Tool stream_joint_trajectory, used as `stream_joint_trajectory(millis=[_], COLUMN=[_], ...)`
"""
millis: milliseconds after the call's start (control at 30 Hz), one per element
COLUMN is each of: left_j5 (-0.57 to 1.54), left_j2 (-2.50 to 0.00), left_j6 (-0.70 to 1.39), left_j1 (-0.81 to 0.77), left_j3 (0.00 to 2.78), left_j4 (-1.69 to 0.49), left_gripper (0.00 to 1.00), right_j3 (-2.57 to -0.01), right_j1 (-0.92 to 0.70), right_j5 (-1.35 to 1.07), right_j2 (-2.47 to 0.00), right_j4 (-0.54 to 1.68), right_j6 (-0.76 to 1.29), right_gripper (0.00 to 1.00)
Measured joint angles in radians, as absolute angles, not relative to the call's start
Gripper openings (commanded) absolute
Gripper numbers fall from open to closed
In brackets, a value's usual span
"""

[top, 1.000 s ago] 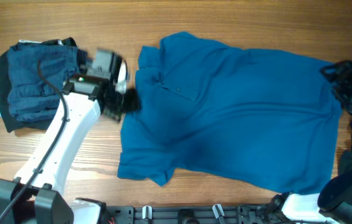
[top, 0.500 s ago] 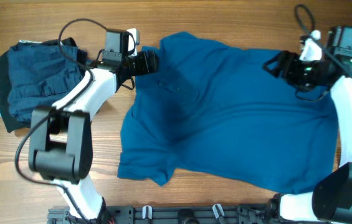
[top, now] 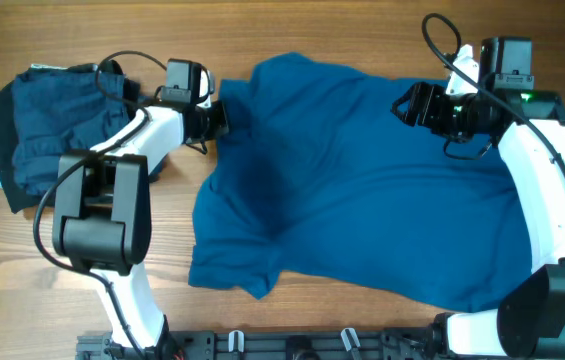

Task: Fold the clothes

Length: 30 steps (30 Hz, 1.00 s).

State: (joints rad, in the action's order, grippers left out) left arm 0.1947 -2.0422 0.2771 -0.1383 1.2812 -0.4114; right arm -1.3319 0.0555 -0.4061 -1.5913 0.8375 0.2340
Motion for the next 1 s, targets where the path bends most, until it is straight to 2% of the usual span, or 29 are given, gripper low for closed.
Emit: stream_joint_trajectory(millis=[133,200,367,400,467,733,800,1000], left_j5=[0.161,0.164,0.179,0.179,0.18,0.224,0.236,0.253], left_j2=[-2.024,-2.017,-1.991,-1.98,-1.945,-1.713,-1.713,-1.721], left_j6=[0.291,0.29,0.26,0.25,0.24,0.195,0.19,0.171], left_j1=[-0.08,-0.037,0.003,0.003,0.0,-0.049,-0.063,-0.08], left_j3=[1.29,1.29,1.279,1.274,1.267,1.29,1.292,1.287], left_j4=[-0.532,-0.574,-0.634,-0.643,-0.648,-0.472,-0.491,-0.692], left_gripper=[0.04,0.11,0.47,0.59,0.68,0.75,0.74,0.77], right_j3=[-1.331,-1.331,-1.331,-1.331,-1.33,-1.322,-1.322,-1.322], right_j1=[0.056,0.056,0.048,0.04,0.023,-0.064,-0.08,-0.028], right_j5=[-0.398,-0.398,-0.398,-0.398,-0.399,-0.476,-0.443,-0.379], right_j2=[-1.591,-1.593,-1.659,-1.686,-1.728,-1.801,-1.801,-1.795], right_j4=[0.821,0.812,0.785,0.779,0.766,0.514,0.522,0.651], right_j6=[0.234,0.234,0.223,0.215,0.204,0.17,0.207,0.257], right_gripper=[0.83,0.83,0.81,0.82,0.84,0.84,0.8,0.81])
